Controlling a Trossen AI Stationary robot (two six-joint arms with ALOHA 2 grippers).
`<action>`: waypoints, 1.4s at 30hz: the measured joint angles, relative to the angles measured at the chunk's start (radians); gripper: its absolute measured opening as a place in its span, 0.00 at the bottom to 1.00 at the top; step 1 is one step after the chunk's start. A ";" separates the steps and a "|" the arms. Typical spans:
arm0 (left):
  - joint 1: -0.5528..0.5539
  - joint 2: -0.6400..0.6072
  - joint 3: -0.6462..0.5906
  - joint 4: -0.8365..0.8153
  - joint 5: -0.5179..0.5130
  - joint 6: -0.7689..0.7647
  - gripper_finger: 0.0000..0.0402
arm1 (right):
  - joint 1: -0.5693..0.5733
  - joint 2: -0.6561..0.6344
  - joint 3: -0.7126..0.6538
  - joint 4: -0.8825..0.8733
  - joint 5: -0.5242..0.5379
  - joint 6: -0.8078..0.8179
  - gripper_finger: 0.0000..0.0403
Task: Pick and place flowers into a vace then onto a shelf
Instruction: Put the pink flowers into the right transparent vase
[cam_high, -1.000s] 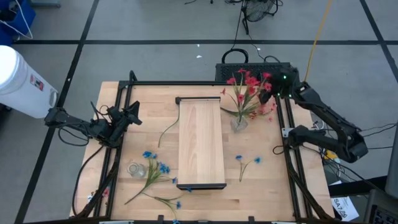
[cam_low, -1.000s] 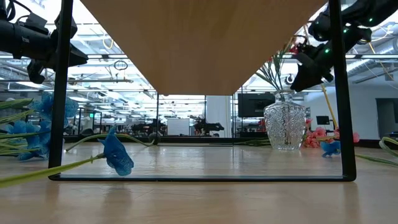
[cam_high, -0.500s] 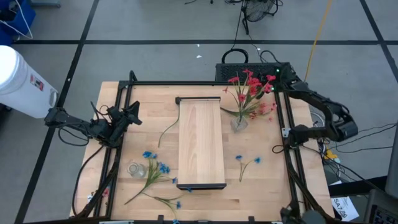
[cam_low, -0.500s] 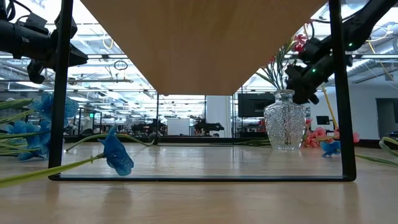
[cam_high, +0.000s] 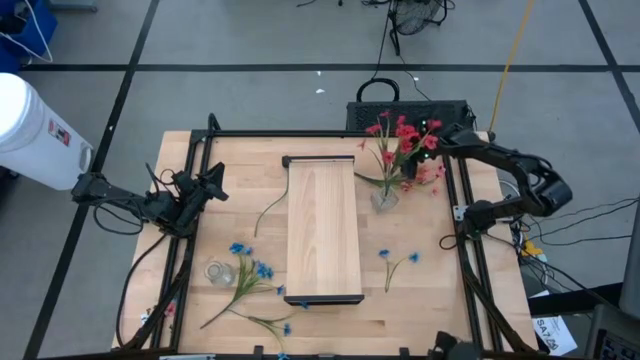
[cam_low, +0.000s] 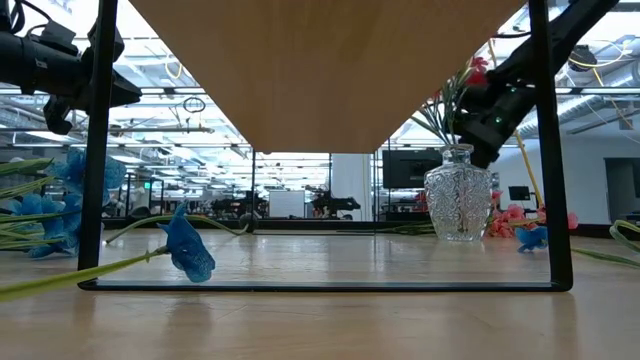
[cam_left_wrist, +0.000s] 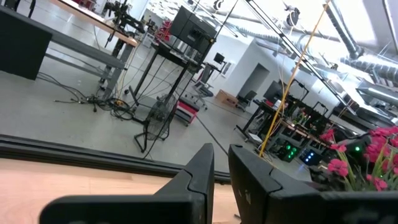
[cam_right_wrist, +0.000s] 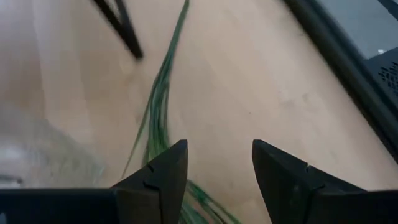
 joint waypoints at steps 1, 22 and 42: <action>0.000 0.000 0.000 0.000 0.000 0.000 0.13 | 0.010 0.004 0.000 -0.013 0.008 -0.019 0.43; 0.000 0.000 0.000 0.000 0.000 0.000 0.13 | 0.172 0.031 0.000 -0.204 0.104 -0.137 0.43; 0.000 0.000 0.000 0.000 0.000 0.000 0.13 | 0.238 0.149 0.000 -0.177 0.288 -0.116 0.45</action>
